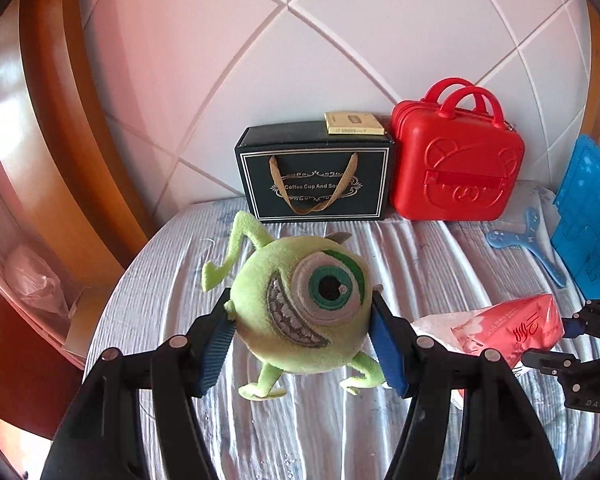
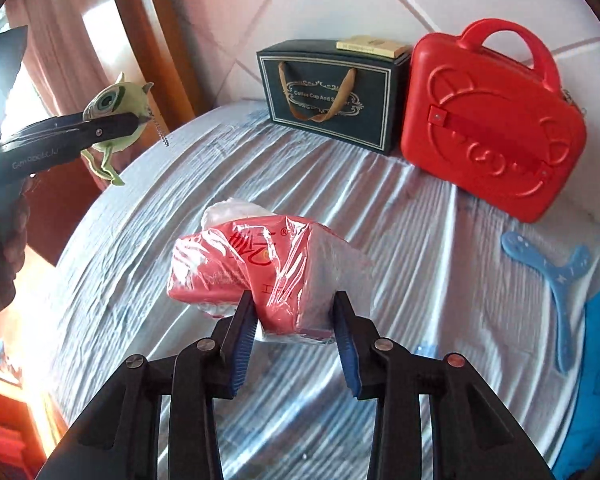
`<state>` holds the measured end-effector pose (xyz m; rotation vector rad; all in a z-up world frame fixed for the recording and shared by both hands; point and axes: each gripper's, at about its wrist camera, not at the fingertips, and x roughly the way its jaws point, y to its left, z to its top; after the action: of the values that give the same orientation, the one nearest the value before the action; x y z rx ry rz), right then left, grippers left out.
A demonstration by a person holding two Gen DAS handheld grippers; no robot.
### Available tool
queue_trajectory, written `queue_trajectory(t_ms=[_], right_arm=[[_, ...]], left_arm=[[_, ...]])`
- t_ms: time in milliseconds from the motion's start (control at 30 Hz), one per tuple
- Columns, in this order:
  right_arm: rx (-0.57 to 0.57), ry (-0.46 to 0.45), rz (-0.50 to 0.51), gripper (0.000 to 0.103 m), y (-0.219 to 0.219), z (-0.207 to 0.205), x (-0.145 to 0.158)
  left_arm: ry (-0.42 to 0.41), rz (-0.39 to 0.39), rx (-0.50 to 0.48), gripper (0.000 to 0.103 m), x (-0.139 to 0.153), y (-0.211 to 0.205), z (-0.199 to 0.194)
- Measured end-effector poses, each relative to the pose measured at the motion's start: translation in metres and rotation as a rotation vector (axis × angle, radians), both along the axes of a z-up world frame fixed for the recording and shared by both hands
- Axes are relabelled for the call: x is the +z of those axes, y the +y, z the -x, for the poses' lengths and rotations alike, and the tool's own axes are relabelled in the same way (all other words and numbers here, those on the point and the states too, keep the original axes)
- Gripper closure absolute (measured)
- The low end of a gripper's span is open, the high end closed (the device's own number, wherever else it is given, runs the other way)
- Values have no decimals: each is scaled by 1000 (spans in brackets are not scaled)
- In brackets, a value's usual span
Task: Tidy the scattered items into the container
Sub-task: 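Carry the green plush and tissue pack with both grippers over the crate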
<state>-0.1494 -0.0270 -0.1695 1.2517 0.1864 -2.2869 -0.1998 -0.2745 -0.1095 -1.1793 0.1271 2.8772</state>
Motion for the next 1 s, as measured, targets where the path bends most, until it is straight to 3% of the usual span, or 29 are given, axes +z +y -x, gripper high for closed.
queue_trajectory(t_ms=[267,500,1000], right_arm=[[-35,73,70,67,49,-37,74],[-90,134,113,67,107,-61,119],[-222,248,186,67,249,-122,202]], left_arm=[[51,-12,13,41,64,28,-36],[70,-21,-5,41,105,67,-68],[159,1,-140,41,169,200,-113]])
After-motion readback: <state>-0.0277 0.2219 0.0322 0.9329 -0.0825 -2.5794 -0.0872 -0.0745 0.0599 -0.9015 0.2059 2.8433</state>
